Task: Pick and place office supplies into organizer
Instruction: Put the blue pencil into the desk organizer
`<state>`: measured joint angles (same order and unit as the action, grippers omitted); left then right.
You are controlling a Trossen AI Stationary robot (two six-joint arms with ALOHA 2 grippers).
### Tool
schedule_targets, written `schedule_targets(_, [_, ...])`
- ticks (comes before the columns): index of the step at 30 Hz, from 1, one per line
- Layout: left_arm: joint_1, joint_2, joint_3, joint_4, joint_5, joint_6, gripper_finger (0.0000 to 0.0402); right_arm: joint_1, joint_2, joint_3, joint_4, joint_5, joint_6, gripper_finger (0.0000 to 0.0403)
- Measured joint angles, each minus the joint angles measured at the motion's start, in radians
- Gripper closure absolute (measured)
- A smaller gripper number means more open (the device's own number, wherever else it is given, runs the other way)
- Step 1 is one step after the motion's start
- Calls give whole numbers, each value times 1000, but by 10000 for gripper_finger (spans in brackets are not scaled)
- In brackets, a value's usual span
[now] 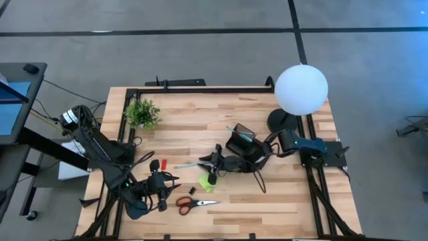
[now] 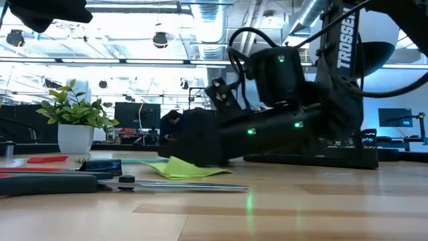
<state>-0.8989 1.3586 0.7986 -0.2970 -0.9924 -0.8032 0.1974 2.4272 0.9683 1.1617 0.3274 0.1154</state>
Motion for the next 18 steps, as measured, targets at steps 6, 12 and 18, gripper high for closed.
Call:
schedule_targets(6, [0, 0, 0, -2, 1, 10, 288, -40, 8, 55, -58, -114, -14, 287])
schedule_targets(12, [0, 0, 0, -2, 1, 9, 288, -66, 8, 106, -142, -171, -1, 303])
schedule_targets(18, [0, 0, 0, -1, 27, 9, 288, -69, -106, 138, -481, -189, 34, 304])
